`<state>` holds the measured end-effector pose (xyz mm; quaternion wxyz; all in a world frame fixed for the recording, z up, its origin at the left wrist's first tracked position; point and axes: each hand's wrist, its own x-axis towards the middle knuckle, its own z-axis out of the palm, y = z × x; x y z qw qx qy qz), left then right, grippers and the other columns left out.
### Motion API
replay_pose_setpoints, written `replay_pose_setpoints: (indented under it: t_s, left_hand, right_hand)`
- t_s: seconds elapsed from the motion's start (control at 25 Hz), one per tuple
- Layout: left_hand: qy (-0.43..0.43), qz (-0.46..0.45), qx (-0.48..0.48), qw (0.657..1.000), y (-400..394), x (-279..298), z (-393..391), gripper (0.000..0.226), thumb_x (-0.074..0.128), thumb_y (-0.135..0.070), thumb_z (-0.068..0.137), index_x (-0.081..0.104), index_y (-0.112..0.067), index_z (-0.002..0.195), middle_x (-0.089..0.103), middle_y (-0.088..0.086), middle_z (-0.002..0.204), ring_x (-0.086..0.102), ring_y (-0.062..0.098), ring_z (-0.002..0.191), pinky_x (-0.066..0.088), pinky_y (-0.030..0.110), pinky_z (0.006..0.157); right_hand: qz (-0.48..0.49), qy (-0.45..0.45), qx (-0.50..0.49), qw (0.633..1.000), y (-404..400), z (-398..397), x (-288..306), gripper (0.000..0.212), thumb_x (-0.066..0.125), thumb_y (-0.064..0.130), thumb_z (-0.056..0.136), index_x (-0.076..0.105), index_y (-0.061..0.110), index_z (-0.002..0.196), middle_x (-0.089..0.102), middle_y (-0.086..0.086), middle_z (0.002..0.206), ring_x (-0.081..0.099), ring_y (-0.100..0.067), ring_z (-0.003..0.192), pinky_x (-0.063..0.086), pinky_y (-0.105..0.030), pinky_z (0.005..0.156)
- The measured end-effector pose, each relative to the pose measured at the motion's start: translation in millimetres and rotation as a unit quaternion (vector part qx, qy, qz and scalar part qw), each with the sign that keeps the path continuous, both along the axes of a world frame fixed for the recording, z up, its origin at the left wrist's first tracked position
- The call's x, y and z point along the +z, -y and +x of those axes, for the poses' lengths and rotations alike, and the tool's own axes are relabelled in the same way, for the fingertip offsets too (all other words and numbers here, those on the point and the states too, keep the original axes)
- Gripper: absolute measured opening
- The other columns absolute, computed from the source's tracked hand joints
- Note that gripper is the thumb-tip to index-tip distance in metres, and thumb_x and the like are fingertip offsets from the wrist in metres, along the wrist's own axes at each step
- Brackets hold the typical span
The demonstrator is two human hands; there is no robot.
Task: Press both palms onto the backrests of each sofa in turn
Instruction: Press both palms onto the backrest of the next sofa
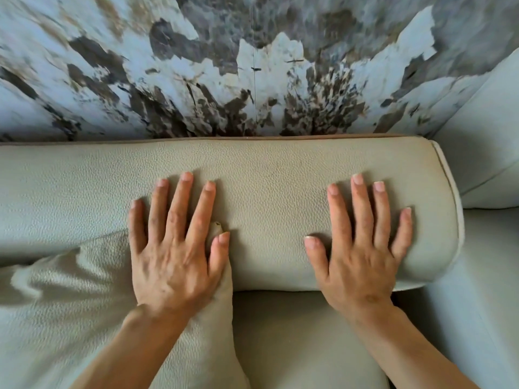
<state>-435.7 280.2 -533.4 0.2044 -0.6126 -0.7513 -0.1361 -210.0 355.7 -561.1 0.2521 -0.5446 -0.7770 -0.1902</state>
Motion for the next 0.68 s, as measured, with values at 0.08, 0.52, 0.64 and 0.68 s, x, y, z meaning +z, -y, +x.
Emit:
replay_pose_setpoints:
  t_s: [0.08, 0.52, 0.64, 0.68]
  left_hand:
    - [-0.001, 0.013, 0.000, 1.000, -6, -2, -2, 0.062, 0.027, -0.049, 0.099, 0.030, -0.023, 0.154, 0.031, 0.007, 0.160, 0.026, 0.032, 0.148, 0.022, 0.059, 0.116]
    - [0.012, 0.020, 0.047, 0.999, -86, -6, -19, 0.062, 0.020, -0.053, 0.100, 0.028, -0.024, 0.154, 0.032, 0.007, 0.160, 0.025, 0.033, 0.147, 0.018, 0.059, 0.117]
    - [0.003, 0.032, 0.051, 0.998, -104, -9, -25, 0.062, 0.020, -0.052, 0.100, 0.028, -0.022, 0.154, 0.032, 0.009, 0.159, 0.025, 0.034, 0.147, 0.018, 0.059, 0.117]
    - [0.001, 0.035, 0.051, 0.998, -109, -10, -27, 0.062, 0.021, -0.052, 0.100, 0.028, -0.021, 0.154, 0.032, 0.010, 0.159, 0.025, 0.035, 0.147, 0.017, 0.059, 0.117]
  right_hand:
    - [0.018, -0.004, 0.004, 1.000, -8, -2, -4, 0.066, 0.026, 0.056, 0.098, 0.027, 0.021, 0.154, 0.029, -0.010, 0.159, 0.021, -0.031, 0.148, 0.015, -0.060, 0.116]
    - [0.044, -0.018, 0.038, 0.998, -108, -30, -5, 0.064, 0.026, 0.055, 0.099, 0.024, 0.024, 0.154, 0.031, -0.009, 0.158, 0.024, -0.031, 0.147, 0.016, -0.059, 0.116]
    - [0.050, -0.023, 0.048, 0.997, -130, -37, -6, 0.064, 0.024, 0.056, 0.099, 0.025, 0.023, 0.153, 0.032, -0.009, 0.158, 0.025, -0.031, 0.146, 0.017, -0.059, 0.116]
    - [0.053, -0.024, 0.050, 0.997, -136, -40, -6, 0.064, 0.024, 0.056, 0.099, 0.025, 0.023, 0.154, 0.032, -0.009, 0.158, 0.025, -0.031, 0.146, 0.017, -0.059, 0.116]
